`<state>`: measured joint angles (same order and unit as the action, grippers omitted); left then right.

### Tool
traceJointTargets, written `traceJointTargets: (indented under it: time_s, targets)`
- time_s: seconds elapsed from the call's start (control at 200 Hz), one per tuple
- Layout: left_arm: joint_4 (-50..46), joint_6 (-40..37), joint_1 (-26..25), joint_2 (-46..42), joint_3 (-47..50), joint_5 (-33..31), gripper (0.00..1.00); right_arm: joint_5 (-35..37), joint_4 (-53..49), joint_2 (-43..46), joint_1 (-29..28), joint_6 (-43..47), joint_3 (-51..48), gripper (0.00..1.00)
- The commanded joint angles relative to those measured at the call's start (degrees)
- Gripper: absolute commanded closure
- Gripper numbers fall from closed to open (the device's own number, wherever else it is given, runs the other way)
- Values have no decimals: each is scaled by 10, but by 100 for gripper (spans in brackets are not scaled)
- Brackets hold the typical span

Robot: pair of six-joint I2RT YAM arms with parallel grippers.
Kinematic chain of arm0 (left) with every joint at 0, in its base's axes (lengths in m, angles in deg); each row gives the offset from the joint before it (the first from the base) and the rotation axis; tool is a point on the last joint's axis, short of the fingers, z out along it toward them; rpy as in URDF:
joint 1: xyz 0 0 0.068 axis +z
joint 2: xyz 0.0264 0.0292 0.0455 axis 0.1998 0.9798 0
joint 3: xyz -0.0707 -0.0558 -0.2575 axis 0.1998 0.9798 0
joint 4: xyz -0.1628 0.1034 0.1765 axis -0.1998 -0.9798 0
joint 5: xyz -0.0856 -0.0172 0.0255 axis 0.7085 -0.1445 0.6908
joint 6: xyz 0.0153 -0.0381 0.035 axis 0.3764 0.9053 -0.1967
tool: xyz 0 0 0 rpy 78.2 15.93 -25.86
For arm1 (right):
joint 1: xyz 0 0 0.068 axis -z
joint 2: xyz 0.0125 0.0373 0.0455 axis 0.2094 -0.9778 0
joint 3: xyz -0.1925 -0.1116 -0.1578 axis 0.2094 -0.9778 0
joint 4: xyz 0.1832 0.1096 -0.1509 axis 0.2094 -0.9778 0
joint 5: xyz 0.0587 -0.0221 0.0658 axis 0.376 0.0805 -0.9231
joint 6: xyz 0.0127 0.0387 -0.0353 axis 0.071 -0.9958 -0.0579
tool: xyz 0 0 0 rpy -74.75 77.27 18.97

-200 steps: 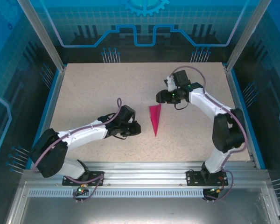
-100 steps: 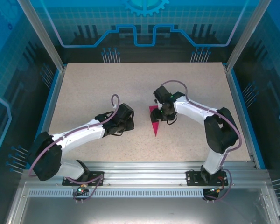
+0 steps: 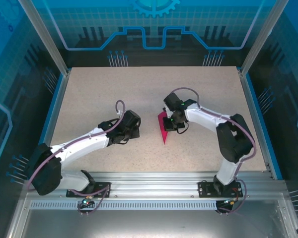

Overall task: Fold a paper plane with a square sheet of paper (fold left side to right side)
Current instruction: Turn over the paper plane at the center of the table.

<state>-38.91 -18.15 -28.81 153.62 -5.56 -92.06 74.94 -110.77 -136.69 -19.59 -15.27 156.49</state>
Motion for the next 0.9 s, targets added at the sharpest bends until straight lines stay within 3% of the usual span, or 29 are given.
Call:
traceJointTargets:
  time_s: [0.0, 0.165, 0.405, 0.495, 0.735, 0.895]
  targets:
    - [-26, -18, 2, -24, -23, -36, 73, -126, 59, 63, 32, 20, -30, 100]
    - [-20, -18, 2, -42, -20, -43, 72, -248, 159, 72, 73, 0, -101, 100]
    - [-18, -17, 2, -37, -25, -40, 71, -274, 217, -19, 123, 17, -149, 99]
    - [-18, -17, 3, -37, -26, -40, 71, -261, 213, -35, 142, 21, -157, 96]
    - [-22, -21, 2, -41, -29, -48, 65, -153, 122, 43, 149, 39, -154, 57]
    - [-20, -20, 3, -49, -27, -63, 56, -41, 15, 120, 122, 36, -127, 47]
